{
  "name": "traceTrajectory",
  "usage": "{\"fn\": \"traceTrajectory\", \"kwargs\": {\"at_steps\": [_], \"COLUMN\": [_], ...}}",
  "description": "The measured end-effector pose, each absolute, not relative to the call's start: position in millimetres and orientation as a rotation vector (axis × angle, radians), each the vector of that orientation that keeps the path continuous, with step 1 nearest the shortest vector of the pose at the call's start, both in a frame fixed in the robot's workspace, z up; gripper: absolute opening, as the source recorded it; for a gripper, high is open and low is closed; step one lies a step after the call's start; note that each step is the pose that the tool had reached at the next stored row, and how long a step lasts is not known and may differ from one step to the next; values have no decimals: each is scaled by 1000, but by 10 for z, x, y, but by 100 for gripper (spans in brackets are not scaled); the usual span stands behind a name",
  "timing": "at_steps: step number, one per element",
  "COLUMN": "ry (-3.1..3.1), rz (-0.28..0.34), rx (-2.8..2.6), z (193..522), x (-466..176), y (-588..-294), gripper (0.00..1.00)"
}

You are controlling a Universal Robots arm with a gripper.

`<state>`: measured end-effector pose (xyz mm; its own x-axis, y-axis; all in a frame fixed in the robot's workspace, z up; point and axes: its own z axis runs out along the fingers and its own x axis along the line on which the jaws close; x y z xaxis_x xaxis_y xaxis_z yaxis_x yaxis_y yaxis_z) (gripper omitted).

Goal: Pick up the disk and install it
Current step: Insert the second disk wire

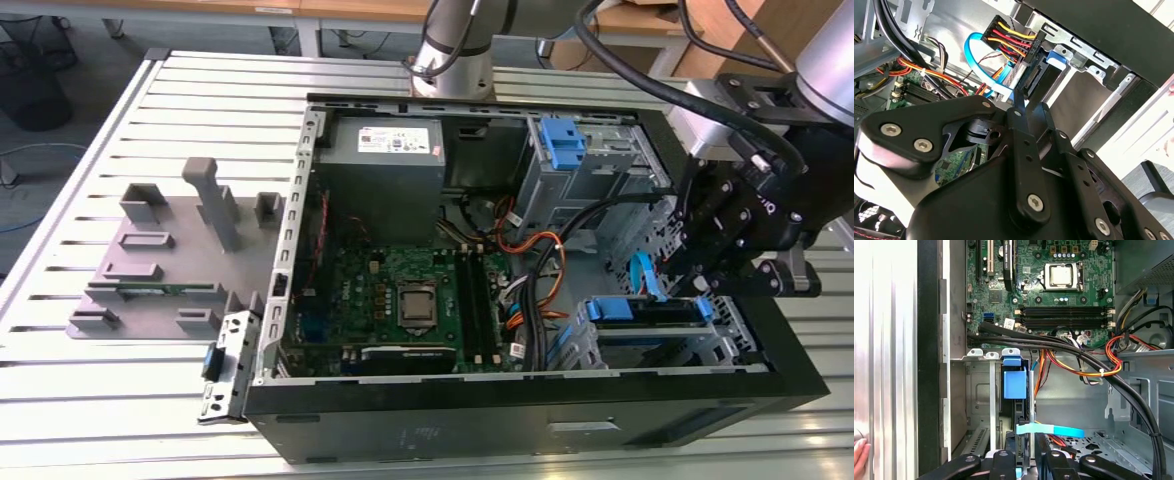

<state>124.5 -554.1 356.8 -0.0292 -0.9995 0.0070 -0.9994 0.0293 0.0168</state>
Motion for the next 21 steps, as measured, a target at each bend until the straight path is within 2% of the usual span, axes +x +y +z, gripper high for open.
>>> {"fn": "traceTrajectory", "kwargs": {"at_steps": [21], "ry": [-2241], "rz": [-12], "rx": [2177], "z": [3615], "x": [1247], "y": [-5530], "gripper": [30]}}
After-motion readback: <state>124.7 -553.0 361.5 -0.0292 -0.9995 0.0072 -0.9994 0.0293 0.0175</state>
